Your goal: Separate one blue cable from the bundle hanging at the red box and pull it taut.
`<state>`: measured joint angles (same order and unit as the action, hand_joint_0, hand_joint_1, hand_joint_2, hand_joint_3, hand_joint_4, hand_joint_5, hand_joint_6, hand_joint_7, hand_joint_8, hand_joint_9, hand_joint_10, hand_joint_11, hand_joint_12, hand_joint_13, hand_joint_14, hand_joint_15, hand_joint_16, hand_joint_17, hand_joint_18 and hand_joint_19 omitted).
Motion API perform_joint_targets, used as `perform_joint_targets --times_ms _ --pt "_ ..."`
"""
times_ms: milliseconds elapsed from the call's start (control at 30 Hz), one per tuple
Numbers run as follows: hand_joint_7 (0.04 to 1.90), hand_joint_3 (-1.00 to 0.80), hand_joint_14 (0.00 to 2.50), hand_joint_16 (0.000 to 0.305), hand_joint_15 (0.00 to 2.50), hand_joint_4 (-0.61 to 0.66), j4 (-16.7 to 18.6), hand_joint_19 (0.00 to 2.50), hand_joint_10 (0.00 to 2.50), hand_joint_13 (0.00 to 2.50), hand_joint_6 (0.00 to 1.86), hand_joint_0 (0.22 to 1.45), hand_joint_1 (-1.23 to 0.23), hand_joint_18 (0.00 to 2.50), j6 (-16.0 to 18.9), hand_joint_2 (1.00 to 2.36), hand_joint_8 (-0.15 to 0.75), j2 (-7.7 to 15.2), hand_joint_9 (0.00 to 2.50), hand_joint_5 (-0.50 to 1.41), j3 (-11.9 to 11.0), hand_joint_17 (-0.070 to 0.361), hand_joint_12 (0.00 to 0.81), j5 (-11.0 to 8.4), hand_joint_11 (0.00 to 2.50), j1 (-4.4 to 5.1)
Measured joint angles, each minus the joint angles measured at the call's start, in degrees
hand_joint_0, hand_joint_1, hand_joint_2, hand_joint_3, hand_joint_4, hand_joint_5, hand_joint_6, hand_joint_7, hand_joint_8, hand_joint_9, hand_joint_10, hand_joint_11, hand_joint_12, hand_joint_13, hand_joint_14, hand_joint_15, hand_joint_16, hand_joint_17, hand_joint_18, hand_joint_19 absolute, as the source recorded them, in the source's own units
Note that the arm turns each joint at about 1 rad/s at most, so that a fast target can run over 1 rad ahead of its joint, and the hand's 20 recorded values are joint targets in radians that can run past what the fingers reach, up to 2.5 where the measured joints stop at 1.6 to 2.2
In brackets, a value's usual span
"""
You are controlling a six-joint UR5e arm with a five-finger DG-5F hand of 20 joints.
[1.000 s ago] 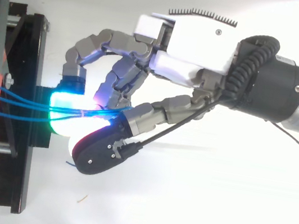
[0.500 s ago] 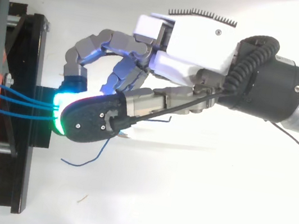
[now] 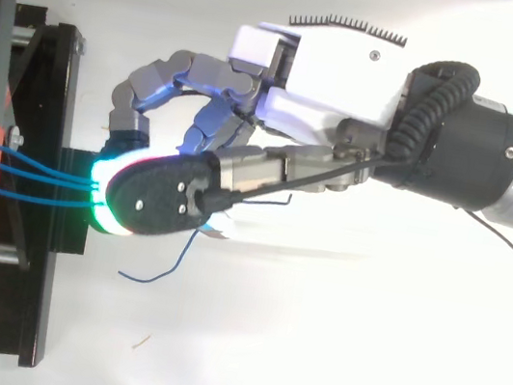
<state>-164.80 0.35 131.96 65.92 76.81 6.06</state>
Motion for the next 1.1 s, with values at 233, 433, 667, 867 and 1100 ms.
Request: perform_joint_targets --times_ms 233,433,667,867,1100 --pt "1.08 -0.43 0.01 0.051 1.55 0.08 0.0 0.88 0.24 1.25 0.88 0.55 -0.77 1.03 0.0 1.00 0.298 0.0 1.15 -0.16 0.0 0.115 0.361 -0.07 1.57 -0.01" --pt "1.09 -0.40 0.01 0.050 1.56 0.05 0.0 0.87 0.23 1.25 0.88 0.58 -0.84 1.01 0.0 1.01 0.286 0.0 1.15 -0.16 0.0 0.112 0.357 -0.09 1.58 0.00" --pt "1.09 -0.49 0.01 0.049 1.57 0.07 0.0 0.87 0.26 1.25 0.89 0.57 -0.81 1.01 0.0 1.00 0.296 0.0 1.14 -0.16 0.0 0.111 0.365 -0.41 1.58 0.00" --pt "1.05 -0.50 0.00 0.053 1.55 0.09 0.1 0.86 0.35 1.27 0.89 0.50 -0.69 1.04 0.0 1.00 0.320 0.0 1.14 -0.16 0.0 0.119 0.388 -0.51 1.49 0.00" --pt "1.09 -0.35 0.00 0.052 1.54 0.07 0.1 0.86 0.31 1.28 0.88 0.58 -0.70 1.04 0.0 1.01 0.322 0.0 1.17 -0.15 0.0 0.118 0.383 -0.52 1.52 0.00"
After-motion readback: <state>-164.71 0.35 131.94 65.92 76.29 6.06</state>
